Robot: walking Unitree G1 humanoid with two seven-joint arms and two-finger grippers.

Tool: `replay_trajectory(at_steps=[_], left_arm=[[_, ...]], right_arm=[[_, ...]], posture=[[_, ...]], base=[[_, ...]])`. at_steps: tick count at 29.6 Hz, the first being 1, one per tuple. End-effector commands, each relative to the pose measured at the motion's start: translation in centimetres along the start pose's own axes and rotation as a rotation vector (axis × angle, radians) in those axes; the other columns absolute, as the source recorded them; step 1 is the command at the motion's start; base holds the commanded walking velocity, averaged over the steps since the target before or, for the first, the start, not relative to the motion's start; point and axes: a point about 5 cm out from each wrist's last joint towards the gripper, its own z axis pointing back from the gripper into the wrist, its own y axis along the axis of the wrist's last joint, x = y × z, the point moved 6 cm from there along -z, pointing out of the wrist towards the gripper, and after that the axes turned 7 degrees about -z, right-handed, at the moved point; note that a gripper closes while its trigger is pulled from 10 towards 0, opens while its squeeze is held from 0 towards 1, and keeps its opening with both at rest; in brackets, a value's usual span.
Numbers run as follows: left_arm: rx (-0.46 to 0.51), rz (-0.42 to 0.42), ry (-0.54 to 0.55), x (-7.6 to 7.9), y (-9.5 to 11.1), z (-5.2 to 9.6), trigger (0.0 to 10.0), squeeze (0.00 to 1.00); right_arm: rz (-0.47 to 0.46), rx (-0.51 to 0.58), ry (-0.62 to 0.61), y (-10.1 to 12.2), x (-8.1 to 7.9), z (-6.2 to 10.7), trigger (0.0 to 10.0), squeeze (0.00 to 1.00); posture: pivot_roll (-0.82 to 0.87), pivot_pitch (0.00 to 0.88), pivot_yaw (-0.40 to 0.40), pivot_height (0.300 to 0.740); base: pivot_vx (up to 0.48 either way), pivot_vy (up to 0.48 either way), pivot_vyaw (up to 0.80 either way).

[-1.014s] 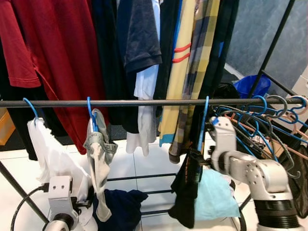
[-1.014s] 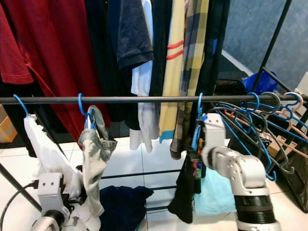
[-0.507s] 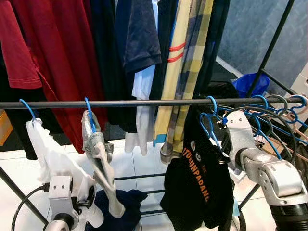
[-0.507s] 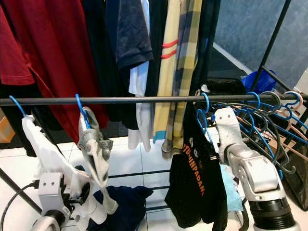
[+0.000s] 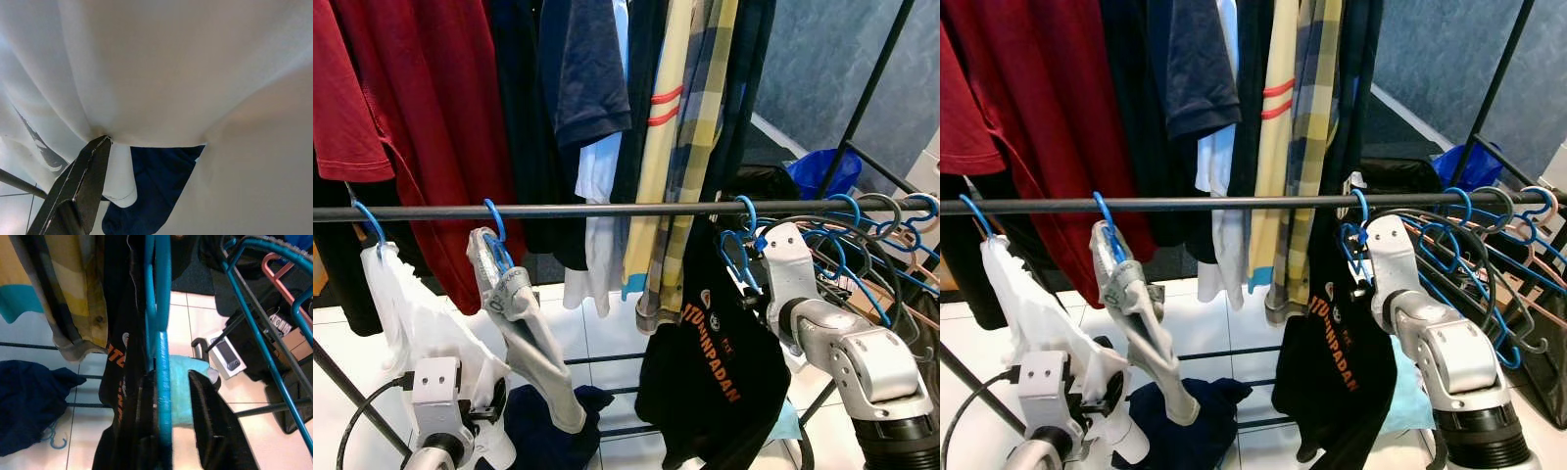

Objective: Hang hanger

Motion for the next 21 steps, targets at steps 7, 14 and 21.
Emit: replay_trajectory(at_steps=[7, 14, 21], left_arm=[[-0.009, 0.004, 0.001, 0.0, -0.3, 0.1, 10.0, 0.0], [-0.009, 0.004, 0.002, 0.0, -0.4, 0.0, 10.0, 0.0], [-0.009, 0.003, -0.004, 0.0, -0.4, 0.1, 10.0, 0.0]], right_arm=[[0.021, 0.063, -0.009, 1.3, 0.0, 0.2, 0.0, 0.0], [0.027, 0.073, -0.014, 1.2, 0.1, 0.1, 0.0, 0.0], [0.005, 0.206, 0.035, 3.8, -0.7, 0.7, 0.0, 0.0]], posture=[[-0.09, 0.0, -0.03, 0.74], [-0.09, 0.0, -0.029, 0.74], [-0.09, 0.0, -0.028, 0.74]], base=[[0.0, 0.0, 0.0], [0.0, 0.0, 0.0], [0.0, 0.0, 0.0]])
